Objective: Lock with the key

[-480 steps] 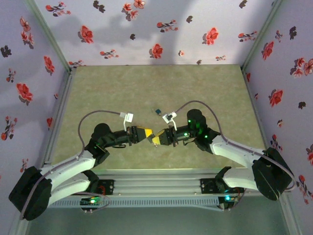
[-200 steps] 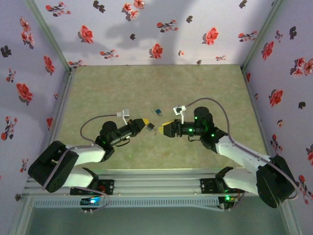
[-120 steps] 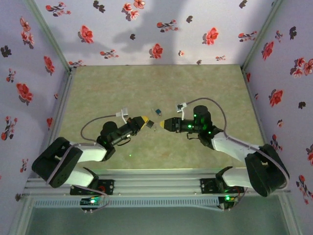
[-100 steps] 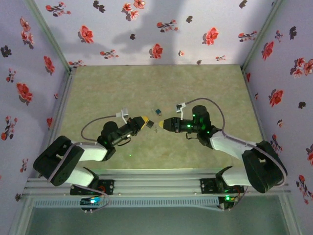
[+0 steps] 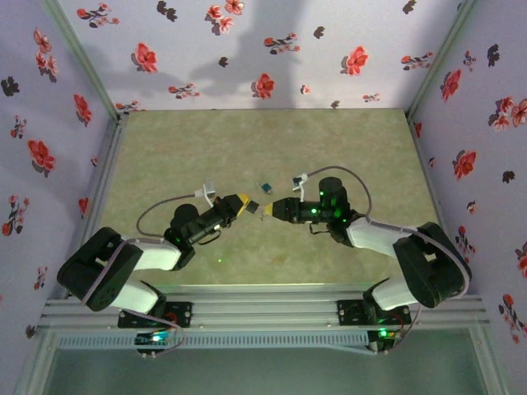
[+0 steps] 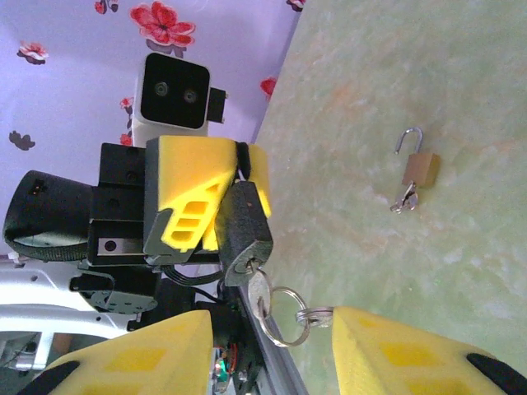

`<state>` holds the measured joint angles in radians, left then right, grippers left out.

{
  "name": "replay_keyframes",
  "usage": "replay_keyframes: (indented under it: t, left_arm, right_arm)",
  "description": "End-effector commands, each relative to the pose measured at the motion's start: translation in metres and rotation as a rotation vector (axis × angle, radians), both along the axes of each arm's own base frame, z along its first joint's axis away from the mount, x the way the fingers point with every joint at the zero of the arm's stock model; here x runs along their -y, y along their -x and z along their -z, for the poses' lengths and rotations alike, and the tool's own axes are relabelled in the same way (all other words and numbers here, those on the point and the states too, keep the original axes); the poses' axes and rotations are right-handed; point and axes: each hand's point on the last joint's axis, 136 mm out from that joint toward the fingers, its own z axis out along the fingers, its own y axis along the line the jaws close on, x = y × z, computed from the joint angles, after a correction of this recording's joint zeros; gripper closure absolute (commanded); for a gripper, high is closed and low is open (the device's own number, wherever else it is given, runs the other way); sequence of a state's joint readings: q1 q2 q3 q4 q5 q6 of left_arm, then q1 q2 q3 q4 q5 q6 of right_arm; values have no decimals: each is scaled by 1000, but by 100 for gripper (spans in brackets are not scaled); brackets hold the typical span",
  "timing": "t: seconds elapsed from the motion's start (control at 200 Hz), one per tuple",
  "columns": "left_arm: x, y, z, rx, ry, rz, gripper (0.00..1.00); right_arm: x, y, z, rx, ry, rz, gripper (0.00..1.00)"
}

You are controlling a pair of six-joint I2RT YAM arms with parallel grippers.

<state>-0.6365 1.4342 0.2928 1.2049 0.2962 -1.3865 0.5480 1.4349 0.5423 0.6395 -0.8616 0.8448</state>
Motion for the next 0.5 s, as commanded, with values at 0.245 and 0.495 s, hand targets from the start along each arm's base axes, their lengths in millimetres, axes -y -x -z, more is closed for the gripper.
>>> replay_keyframes:
  t: [0.245, 0.495]
  left_arm:
    - [-2, -7, -26, 64, 61, -24, 100]
    - [-3, -7, -27, 66, 64, -25, 100]
  right_arm:
    - [-22, 12, -18, 38, -62, -103, 62]
    - [-25, 16, -16, 40, -59, -121, 66]
